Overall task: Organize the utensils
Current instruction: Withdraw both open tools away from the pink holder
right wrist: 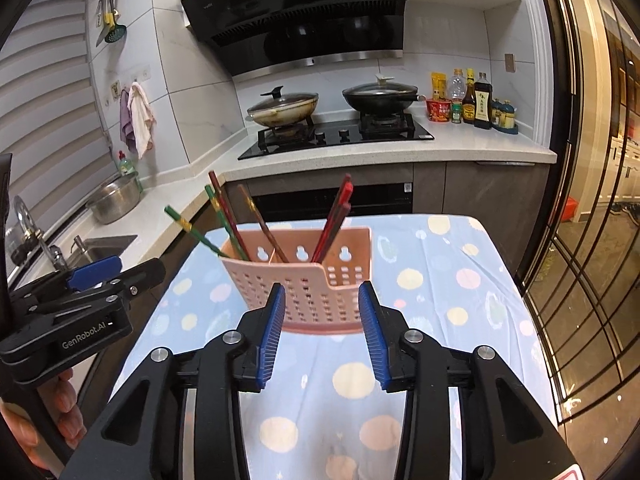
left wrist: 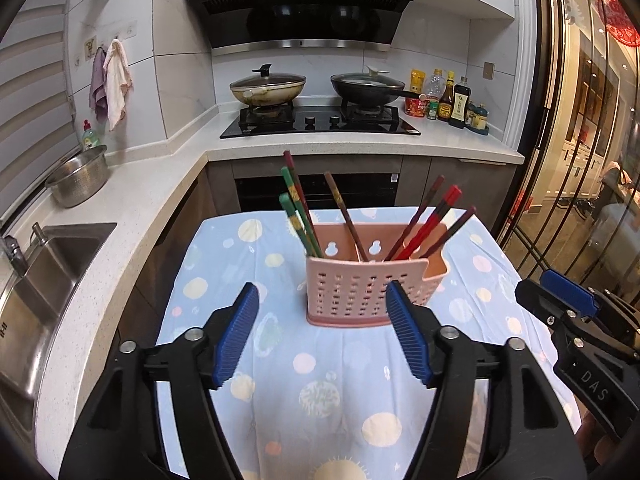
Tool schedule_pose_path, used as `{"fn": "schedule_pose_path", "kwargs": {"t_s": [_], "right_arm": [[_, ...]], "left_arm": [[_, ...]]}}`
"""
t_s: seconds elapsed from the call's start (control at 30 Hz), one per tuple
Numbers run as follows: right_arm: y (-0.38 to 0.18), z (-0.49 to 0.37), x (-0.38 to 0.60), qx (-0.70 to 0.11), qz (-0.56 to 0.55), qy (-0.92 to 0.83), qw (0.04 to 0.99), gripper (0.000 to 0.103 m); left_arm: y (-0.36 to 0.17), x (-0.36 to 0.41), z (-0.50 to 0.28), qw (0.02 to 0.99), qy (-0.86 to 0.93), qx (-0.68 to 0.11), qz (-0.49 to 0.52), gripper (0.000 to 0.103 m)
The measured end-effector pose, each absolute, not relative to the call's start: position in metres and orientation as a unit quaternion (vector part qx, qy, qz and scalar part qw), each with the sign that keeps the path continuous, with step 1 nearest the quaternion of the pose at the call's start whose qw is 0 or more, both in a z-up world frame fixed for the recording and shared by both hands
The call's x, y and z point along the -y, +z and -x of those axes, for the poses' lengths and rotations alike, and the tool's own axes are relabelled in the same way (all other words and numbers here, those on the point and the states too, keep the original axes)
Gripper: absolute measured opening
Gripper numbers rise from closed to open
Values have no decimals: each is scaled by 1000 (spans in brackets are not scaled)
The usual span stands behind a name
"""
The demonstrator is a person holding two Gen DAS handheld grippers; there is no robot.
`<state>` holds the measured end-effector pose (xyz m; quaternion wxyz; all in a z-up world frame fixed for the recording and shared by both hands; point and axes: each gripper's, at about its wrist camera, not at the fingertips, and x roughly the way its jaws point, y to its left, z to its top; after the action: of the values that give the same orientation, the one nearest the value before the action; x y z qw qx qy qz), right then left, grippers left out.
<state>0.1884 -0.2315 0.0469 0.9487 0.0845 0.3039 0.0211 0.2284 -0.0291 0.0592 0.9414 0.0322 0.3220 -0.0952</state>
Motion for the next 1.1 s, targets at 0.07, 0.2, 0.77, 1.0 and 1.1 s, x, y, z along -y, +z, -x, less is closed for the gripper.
{"fn": "schedule_pose_path", "kwargs": {"t_s": [0.07, 0.2, 0.77, 1.0, 1.1], "right_arm": [[41, -182, 230, -311, -82, 19, 947, 41], [30, -170, 229, -324, -80, 15, 943, 48], [3, -132, 233, -326, -81, -16, 942, 96], [1, -123, 233, -318, -71, -25, 945, 96], [0, -120, 232, -317, -67, -25, 946, 96]], "left_arm": [[56, 27, -221, 942, -89, -321, -34, 76], [48, 24, -205, 944, -73, -318, -41, 95], [13, 6, -179, 933, -50, -356, -32, 96], [9, 10, -170, 933, -46, -355, -44, 96], [8, 11, -167, 932, -46, -357, -47, 96]]}}
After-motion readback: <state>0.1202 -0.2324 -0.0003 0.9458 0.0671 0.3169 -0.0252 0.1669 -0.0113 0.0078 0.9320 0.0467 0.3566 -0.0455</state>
